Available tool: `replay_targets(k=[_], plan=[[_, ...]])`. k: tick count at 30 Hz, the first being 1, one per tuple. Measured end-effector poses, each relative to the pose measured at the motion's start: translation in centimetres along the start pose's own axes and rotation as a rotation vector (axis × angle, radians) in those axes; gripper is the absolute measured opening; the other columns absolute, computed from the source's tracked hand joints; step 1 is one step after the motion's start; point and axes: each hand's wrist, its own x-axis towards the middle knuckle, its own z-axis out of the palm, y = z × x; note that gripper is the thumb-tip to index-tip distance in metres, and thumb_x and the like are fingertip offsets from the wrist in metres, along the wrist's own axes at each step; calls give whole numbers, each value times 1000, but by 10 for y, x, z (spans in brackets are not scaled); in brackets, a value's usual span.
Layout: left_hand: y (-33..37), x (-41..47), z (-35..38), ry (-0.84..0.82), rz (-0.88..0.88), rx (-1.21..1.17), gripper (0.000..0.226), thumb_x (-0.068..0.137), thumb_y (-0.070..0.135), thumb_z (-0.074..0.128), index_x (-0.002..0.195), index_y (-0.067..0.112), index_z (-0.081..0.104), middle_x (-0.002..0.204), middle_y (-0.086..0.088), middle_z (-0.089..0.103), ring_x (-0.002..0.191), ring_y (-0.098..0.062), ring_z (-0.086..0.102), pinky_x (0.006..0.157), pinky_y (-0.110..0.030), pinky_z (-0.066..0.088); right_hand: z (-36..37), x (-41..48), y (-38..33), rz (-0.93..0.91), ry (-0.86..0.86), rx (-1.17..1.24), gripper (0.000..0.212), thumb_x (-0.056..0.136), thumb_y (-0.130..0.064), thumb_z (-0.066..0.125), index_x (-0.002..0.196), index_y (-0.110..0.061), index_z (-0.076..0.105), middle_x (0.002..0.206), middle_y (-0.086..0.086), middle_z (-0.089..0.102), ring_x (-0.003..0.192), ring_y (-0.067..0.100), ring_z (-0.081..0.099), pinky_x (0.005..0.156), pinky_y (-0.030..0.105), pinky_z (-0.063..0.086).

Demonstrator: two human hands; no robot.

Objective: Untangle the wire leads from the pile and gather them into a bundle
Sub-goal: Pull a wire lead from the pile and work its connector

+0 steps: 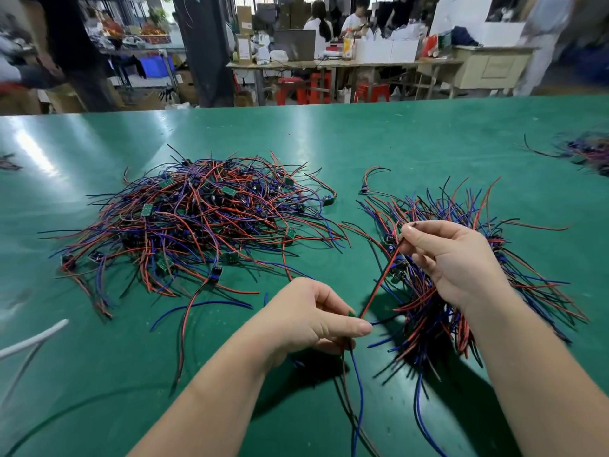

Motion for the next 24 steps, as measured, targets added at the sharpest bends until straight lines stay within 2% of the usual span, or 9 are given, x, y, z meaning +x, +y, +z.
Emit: replay_targets(k=[6,10,13,15,17,18,20,24], plan=[[-1,3,-4,26,-8,43,27,66,9,86,75,7,60,59,-7,67,52,-15,64,50,-22,50,2,1,3,32,24,138,11,90,-7,60,80,-6,56,55,7,66,54,16,69,42,14,48],[-1,5,-9,127,48,2,27,66,16,85,73,7,61,59,-8,67,50,-14,64,48,-20,49,4,5,3,21,51,218,15,100,-6,39,91,-9,51,86,18,65,66,23,72,51,21,54],[0,11,-9,237,89,-220,33,61,26,83,75,7,60,60,-6,64,54,-15,66,49,-21,51,9,-2,6,-63,16,-1,15,95,1,46,92,-13,51,89,15,59,62,22,67,52,26,54],[1,14,-6,264,91,-364,38,55,32,78,77,7,59,62,-5,62,54,-14,66,49,-21,53,17,-12,11,-130,-167,-196,16,90,4,54,89,-12,57,82,11,63,58,18,65,51,25,51],[0,15,-3,249,86,-448,39,58,37,73,79,7,58,64,-3,65,53,-13,65,51,-23,55,28,-24,18,-215,-370,-444,11,84,-5,67,88,-16,66,80,5,68,63,17,67,58,28,54],[0,15,-1,226,80,-467,38,64,40,70,80,7,59,65,-2,66,52,-12,64,52,-23,56,32,-28,22,-282,-414,-596,11,80,-13,74,88,-19,69,81,0,70,67,16,67,64,29,55],[1,15,0,194,55,-471,40,77,47,59,83,7,63,65,-2,67,51,-11,62,50,-22,54,37,-32,28,-397,-394,-791,15,74,-22,79,86,-22,71,81,-6,71,70,14,67,69,27,54],[8,12,0,107,32,-520,48,89,49,48,100,5,64,77,-3,72,62,-17,69,54,-26,56,36,-31,27,-343,-288,-659,19,74,-12,77,88,-24,70,83,-7,73,70,21,71,72,35,58]])
